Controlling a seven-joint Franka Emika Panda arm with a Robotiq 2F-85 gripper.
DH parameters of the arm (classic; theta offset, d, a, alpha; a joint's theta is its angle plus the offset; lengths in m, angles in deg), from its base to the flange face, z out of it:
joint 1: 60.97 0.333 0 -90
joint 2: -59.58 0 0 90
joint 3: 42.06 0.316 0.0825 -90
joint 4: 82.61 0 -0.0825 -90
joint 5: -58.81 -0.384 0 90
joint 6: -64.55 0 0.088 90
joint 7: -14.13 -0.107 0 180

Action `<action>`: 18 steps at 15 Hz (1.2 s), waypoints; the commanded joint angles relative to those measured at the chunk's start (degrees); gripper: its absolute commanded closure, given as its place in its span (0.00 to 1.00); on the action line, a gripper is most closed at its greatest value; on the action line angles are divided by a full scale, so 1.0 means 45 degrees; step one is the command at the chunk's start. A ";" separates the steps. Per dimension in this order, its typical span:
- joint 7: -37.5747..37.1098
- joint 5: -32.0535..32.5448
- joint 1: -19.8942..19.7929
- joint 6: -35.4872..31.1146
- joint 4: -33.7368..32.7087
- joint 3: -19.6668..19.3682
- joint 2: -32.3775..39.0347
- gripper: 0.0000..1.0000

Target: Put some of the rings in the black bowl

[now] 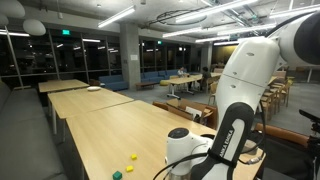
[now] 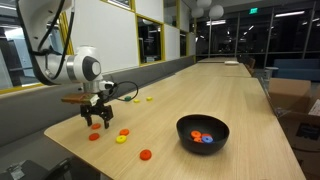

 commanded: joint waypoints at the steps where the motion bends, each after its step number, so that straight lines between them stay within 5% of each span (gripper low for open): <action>1: -0.0439 0.0327 0.0373 -0.0130 0.0150 -0.0301 -0.0322 0.00; 3: -0.0517 0.0431 0.0470 -0.0136 0.0151 -0.0386 -0.0329 0.00; 4: -0.0541 0.0485 0.0503 -0.0151 0.0153 -0.0418 -0.0333 0.25; 6: -0.0624 0.0618 0.0589 -0.0168 0.0150 -0.0503 -0.0336 0.32; 12: -0.0761 0.0821 0.0674 -0.0092 0.0151 -0.0580 -0.0552 0.81; 18: -0.1121 0.0745 0.0272 -0.0298 0.0831 -0.1178 -0.1515 0.79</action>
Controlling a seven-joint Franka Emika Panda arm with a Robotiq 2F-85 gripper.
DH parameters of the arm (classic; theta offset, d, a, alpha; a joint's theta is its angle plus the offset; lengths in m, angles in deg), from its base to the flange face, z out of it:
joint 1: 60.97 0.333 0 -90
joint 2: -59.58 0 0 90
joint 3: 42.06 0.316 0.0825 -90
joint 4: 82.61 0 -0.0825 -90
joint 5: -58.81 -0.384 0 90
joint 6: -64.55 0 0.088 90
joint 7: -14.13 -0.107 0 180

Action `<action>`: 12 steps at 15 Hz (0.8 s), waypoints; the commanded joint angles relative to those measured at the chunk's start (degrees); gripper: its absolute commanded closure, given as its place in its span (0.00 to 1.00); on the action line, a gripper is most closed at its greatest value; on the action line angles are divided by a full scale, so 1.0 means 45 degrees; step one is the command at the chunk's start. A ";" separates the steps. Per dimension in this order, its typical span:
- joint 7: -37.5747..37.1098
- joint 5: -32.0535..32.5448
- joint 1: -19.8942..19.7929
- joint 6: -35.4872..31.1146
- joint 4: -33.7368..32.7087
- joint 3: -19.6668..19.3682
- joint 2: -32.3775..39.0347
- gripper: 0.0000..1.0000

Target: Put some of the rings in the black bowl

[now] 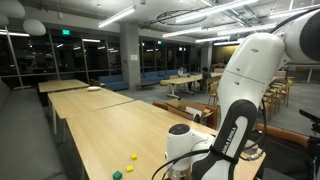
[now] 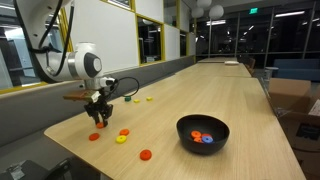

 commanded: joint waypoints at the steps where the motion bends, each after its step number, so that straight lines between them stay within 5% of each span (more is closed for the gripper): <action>1: -0.0496 0.0228 -0.0334 -0.0089 0.0847 -0.0682 -0.1358 0.79; 6: -0.0570 0.0762 -0.1618 0.0033 0.1505 -0.1886 -0.2934 0.79; 12: -0.0200 0.0781 -0.4364 0.0161 0.1439 -0.2784 -0.3912 0.78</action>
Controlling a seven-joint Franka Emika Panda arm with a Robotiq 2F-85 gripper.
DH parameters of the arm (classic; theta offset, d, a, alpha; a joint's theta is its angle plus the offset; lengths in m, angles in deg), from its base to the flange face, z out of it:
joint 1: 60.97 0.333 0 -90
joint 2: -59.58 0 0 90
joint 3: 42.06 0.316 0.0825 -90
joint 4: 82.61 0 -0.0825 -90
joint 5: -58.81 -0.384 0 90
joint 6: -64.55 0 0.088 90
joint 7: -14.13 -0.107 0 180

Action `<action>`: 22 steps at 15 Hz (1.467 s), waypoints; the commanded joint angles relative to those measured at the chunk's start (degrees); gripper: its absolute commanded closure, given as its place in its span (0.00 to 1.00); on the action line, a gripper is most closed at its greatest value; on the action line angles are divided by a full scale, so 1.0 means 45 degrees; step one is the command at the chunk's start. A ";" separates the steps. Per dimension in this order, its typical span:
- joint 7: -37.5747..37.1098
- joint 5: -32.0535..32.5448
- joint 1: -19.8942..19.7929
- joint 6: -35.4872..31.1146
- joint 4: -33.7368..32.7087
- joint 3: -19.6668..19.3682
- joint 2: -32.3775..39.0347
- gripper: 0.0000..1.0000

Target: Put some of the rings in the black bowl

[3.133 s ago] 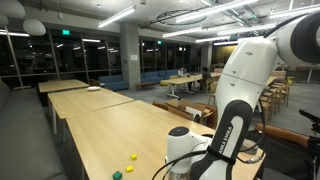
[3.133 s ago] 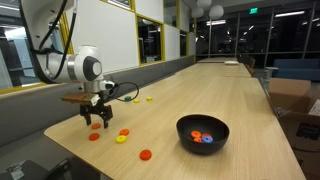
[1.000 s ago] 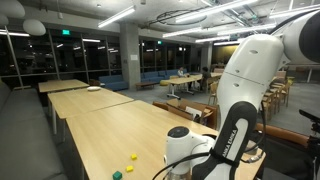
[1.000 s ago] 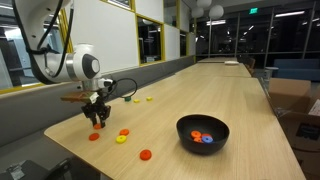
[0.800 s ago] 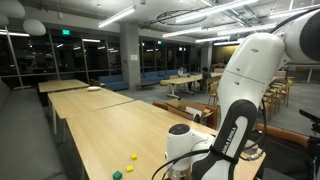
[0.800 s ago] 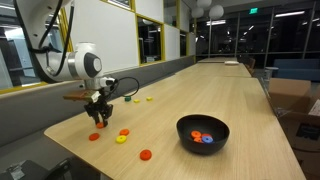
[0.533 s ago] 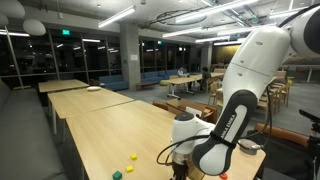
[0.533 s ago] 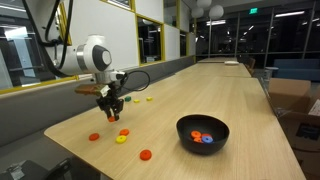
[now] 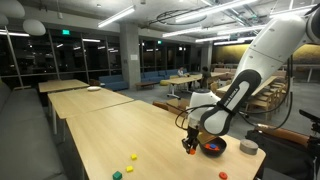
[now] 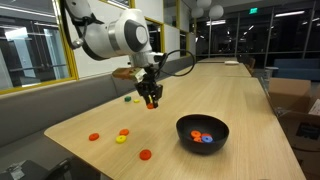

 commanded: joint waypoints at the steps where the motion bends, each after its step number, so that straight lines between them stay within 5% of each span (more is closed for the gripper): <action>1: 0.0144 0.0052 -0.1528 0.0196 0.0065 -0.0242 -0.0783 0.78; 10: 0.0980 -0.1582 -0.3966 0.0229 -0.0353 -0.0389 -0.0372 0.78; 11: 0.1009 -0.1803 -0.4057 0.0309 -0.0411 -0.0363 -0.0302 0.33; 17: 0.0781 -0.2092 -0.3871 0.0694 -0.0637 -0.0149 -0.0038 0.00; 22: 0.0447 -0.2004 -0.2832 0.1400 -0.0526 0.1036 -0.0055 0.00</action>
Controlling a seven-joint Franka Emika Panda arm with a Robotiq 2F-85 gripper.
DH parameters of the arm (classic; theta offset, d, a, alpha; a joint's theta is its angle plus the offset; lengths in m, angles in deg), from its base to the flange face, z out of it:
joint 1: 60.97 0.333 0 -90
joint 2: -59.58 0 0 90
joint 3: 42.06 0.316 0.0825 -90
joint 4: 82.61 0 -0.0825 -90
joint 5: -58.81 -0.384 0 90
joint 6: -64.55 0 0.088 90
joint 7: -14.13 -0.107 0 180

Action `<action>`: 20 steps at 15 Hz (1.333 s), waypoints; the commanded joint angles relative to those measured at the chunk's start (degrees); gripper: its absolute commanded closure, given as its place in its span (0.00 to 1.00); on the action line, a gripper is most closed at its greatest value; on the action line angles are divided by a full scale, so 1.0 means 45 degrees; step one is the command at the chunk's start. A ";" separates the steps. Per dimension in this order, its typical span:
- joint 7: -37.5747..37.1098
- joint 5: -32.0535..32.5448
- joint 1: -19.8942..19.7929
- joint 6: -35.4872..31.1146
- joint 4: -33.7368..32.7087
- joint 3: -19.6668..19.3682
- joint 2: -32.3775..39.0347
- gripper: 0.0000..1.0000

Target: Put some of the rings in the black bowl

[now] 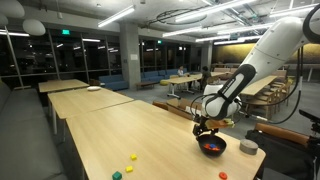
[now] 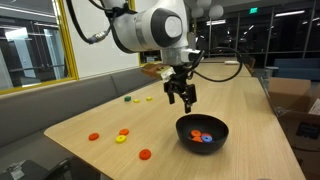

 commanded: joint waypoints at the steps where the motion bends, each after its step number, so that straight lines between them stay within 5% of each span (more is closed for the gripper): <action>1: -0.0522 -0.0072 0.0944 0.0661 -0.0184 0.0822 0.0057 0.00; 10: -0.3170 0.0179 0.3435 0.0428 -0.0068 0.2180 0.0920 0.00; 16: -0.5402 0.1628 0.4731 0.0311 0.0281 0.1825 0.1423 0.00; 20: -0.5125 0.2964 0.4842 0.0235 0.0757 0.1611 0.1448 0.00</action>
